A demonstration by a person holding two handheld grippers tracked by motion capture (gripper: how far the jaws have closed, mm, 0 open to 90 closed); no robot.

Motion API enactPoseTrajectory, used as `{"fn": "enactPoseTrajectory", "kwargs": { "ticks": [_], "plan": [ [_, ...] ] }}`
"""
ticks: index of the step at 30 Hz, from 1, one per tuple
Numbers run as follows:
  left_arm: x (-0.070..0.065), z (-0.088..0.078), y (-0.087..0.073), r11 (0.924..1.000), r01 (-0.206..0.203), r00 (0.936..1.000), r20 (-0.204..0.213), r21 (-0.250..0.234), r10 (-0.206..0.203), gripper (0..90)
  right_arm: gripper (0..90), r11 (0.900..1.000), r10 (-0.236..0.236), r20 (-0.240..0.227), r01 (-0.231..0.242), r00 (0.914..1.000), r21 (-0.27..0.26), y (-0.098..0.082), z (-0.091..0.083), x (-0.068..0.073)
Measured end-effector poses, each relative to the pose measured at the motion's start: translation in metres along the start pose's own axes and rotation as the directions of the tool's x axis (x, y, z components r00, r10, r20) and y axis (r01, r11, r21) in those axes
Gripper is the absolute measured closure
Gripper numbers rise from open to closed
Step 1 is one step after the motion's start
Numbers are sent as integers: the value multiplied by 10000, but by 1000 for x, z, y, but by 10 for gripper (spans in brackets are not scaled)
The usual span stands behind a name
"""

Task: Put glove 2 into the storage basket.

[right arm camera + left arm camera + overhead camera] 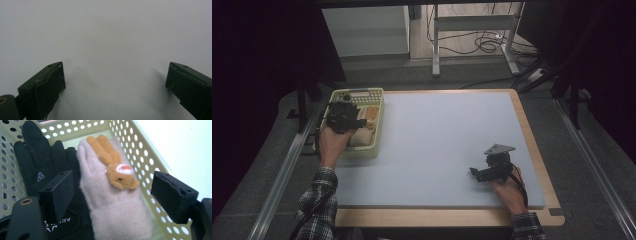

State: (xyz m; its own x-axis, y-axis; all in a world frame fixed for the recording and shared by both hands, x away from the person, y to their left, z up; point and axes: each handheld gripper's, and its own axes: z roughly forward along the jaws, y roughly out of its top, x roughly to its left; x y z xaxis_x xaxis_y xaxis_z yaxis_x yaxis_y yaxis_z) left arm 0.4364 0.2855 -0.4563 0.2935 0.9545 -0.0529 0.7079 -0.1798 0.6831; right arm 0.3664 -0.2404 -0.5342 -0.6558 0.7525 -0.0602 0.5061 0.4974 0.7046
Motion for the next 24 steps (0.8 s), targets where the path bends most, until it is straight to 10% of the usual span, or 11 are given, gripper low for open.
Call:
{"fn": "enactPoseTrajectory", "kwargs": {
  "ticks": [24],
  "plan": [
    [-6,-22,-21,9986,-324,9967,726,-416,353,12,19,10000,9,15,-9,10000,-2,0,0,0]
  ]
}}
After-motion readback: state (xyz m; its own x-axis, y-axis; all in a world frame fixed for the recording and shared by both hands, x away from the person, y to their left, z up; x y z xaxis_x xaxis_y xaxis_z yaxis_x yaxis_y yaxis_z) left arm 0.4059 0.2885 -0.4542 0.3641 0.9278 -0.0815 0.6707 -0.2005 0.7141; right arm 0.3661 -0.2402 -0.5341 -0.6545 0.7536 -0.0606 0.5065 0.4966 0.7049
